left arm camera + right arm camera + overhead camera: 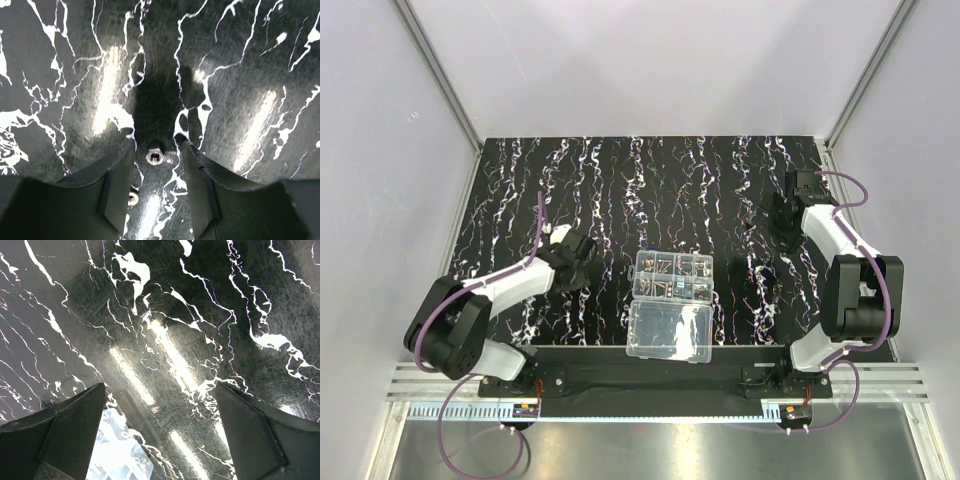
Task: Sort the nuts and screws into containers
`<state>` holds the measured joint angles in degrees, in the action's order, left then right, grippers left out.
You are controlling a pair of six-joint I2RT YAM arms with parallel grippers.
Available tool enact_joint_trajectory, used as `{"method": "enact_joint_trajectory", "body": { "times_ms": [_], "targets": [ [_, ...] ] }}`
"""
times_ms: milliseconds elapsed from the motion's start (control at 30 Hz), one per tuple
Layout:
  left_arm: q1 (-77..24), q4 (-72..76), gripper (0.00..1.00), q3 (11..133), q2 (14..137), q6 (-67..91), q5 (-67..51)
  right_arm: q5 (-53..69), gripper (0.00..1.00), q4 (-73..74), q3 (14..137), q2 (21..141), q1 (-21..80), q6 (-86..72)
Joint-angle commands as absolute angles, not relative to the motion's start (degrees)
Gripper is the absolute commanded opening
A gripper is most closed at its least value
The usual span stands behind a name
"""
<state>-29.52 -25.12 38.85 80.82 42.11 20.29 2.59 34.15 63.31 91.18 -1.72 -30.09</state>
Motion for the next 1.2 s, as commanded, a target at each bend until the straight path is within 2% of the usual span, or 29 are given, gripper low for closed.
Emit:
{"method": "enact_joint_trajectory", "body": {
  "times_ms": [0,500,867,1167],
  "targets": [
    [-29.8,-27.5,0.47,37.6,78.7,43.2,18.2,2.5,1.00,34.2,63.6,89.1,-1.8,-30.9],
    [-31.0,-26.1,0.33,39.4,83.3,42.5,18.5,2.4,1.00,34.2,63.3,89.5,-1.8,-30.5],
    [-31.0,-26.6,0.14,39.3,80.8,40.2,18.2,2.5,1.00,34.2,63.5,90.1,-1.8,-30.5],
    [-35.9,-30.5,0.14,45.5,78.8,38.6,20.7,2.5,1.00,33.8,63.2,89.8,-1.8,-31.2]
  ]
}}
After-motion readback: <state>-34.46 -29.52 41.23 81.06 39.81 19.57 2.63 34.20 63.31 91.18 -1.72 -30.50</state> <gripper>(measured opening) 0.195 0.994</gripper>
